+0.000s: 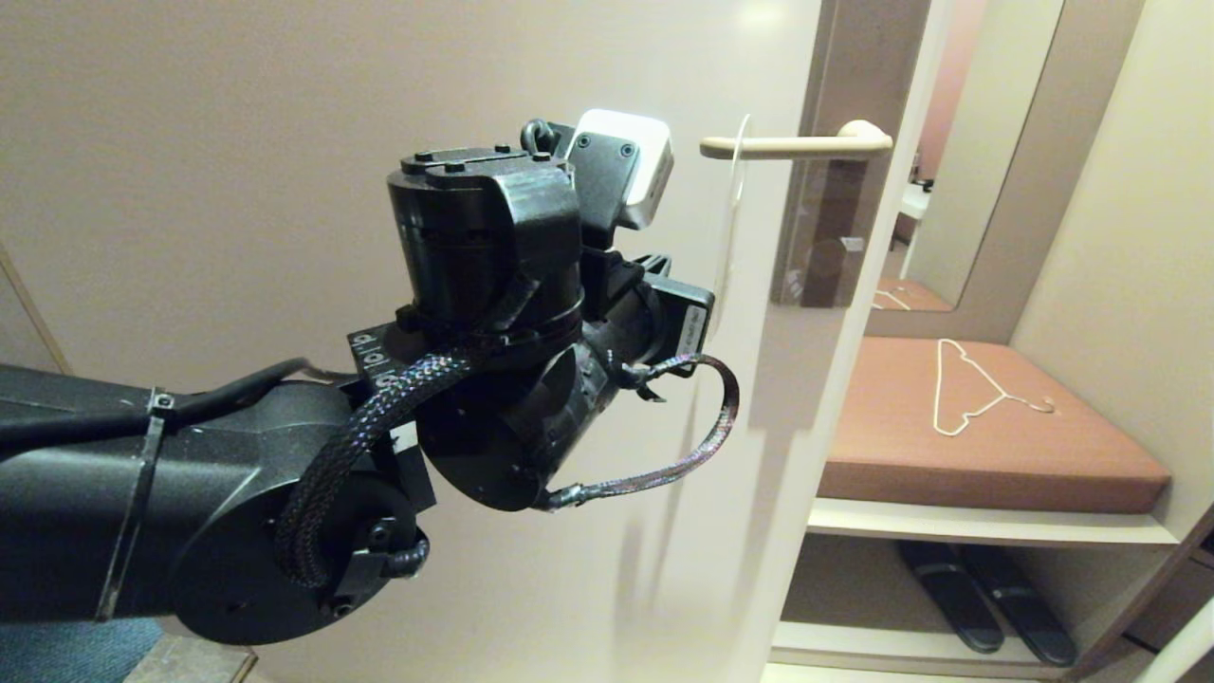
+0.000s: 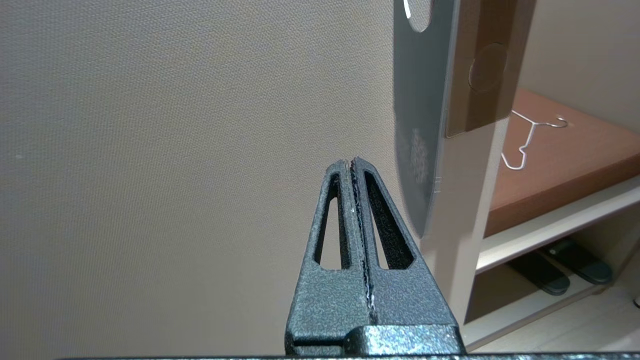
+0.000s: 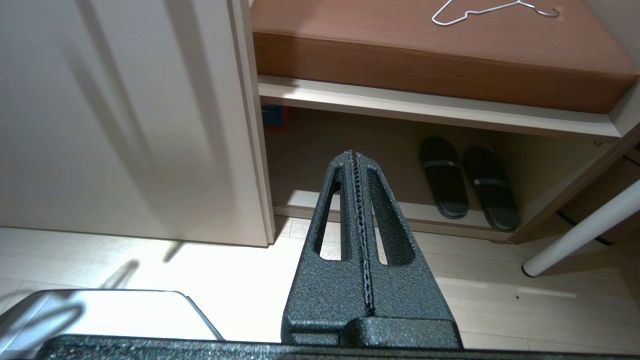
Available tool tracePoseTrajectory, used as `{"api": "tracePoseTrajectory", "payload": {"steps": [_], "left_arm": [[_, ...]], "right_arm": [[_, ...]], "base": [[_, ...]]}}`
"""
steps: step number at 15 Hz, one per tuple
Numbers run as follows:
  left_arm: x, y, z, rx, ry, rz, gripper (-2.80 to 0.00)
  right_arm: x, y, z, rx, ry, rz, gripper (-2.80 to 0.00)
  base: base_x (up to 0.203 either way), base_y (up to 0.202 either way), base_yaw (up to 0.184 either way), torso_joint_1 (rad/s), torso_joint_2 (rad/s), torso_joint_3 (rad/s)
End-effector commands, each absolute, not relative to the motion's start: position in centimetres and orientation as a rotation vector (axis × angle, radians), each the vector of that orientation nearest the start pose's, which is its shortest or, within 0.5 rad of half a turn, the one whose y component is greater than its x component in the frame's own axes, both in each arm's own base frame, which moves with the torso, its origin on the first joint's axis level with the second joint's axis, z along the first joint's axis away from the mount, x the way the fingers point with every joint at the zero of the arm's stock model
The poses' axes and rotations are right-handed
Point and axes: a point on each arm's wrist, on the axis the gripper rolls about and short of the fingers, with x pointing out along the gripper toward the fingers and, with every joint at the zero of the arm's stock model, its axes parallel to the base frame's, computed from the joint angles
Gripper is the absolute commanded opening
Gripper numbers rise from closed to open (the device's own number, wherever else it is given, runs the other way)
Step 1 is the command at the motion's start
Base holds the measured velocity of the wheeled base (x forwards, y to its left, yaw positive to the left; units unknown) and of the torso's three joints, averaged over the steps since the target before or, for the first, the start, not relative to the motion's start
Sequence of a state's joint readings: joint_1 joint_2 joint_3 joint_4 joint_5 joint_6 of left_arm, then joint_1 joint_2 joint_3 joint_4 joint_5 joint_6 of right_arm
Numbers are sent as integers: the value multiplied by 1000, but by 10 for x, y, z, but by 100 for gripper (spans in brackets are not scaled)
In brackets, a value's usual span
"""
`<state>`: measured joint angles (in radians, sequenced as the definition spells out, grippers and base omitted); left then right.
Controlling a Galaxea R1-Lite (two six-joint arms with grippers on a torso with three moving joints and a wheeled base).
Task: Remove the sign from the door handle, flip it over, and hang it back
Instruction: Hang the sign back with the other side facing out
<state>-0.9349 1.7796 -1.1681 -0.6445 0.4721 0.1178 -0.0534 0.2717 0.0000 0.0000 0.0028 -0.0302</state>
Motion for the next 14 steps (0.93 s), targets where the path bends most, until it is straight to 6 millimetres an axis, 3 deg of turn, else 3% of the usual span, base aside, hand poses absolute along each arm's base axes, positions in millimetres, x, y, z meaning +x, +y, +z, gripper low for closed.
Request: {"api": "tracePoseTrajectory", "payload": {"steps": [1,9,14], "left_arm": [[223,-273,254,101,-47,-460,-280],[248,-294,260,95,-69,-480,-280],[235,-318,258,105,-67,-546,-280]], "right_arm": [[-2,0,79,-23,274,-46,-280],[-2,0,79,-23,274,-46,-280],[-2,0,79,-23,274,-46,-280]], "base": [[0,0,0,0,0,0],[0,0,0,0,0,0],[0,0,0,0,0,0]]}}
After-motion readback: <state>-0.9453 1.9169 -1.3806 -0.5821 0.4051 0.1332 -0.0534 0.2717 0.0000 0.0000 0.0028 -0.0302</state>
